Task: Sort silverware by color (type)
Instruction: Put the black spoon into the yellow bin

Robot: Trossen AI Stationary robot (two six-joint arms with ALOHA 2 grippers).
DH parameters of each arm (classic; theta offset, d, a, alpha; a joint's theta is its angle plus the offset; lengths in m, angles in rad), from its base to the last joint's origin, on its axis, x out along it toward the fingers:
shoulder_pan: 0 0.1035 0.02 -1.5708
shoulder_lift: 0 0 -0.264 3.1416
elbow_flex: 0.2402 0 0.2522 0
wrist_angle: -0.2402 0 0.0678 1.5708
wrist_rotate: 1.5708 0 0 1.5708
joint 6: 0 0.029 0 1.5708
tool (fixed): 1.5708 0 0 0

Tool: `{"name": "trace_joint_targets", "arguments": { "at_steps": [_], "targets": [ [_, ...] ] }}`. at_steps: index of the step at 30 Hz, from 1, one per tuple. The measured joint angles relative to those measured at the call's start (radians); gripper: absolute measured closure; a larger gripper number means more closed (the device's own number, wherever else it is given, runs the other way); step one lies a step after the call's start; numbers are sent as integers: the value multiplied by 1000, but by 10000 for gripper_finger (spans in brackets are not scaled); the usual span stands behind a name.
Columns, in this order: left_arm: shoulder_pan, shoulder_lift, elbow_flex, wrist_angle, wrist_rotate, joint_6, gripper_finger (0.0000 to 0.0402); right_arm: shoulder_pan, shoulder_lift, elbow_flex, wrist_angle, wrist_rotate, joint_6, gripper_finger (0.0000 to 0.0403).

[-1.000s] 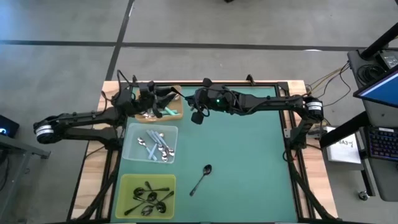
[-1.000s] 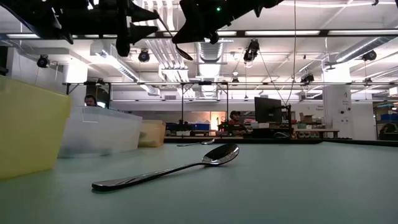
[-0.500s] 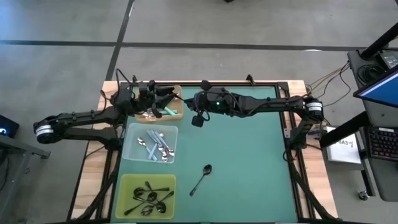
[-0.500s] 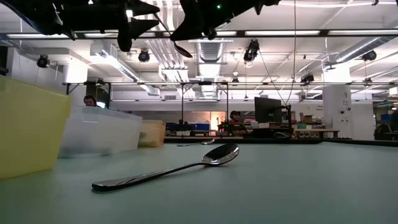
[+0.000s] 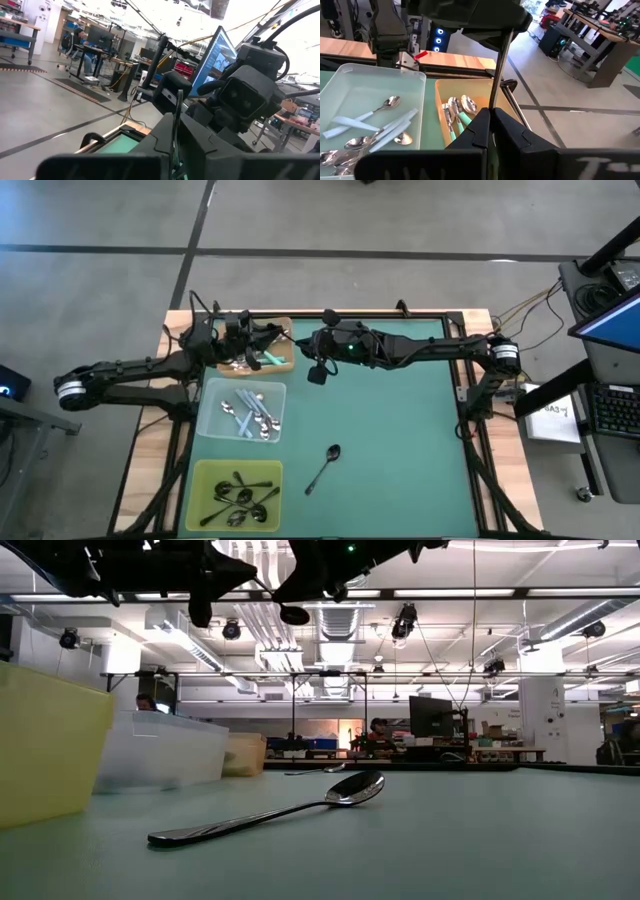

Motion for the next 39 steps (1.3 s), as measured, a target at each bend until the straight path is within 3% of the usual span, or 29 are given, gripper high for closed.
{"name": "trace_joint_targets", "arguments": {
  "at_steps": [5, 13, 16, 21, 24, 30, 34, 39],
  "targets": [
    [0, 0, 0, -12, 1, -11, 400, 0, 0, 0, -6, 0, -8, 385],
    [0, -2, -2, -134, 10, -25, 401, 0, -28, 1, -79, -4, 7, 323],
    [0, -4, -2, -176, 79, -74, 401, 0, -53, 1, -122, -4, 69, 297],
    [-29, -5, -2, -238, 292, -208, 401, 0, -88, 1, -248, -1, 243, 276],
    [-83, -5, -2, -260, 367, -252, 401, 0, -95, 1, -330, -2, 343, 278],
    [-260, -6, 1, -391, 394, -280, 401, 9, -91, 1, -480, -3, 496, 297],
    [-398, -3, 68, -640, 368, -250, 402, 21, -81, 1, -554, -4, 531, 311],
    [-575, 2, 210, -1000, 231, -225, 402, 46, -58, 1, -595, -45, 532, 324]
  ]
}}
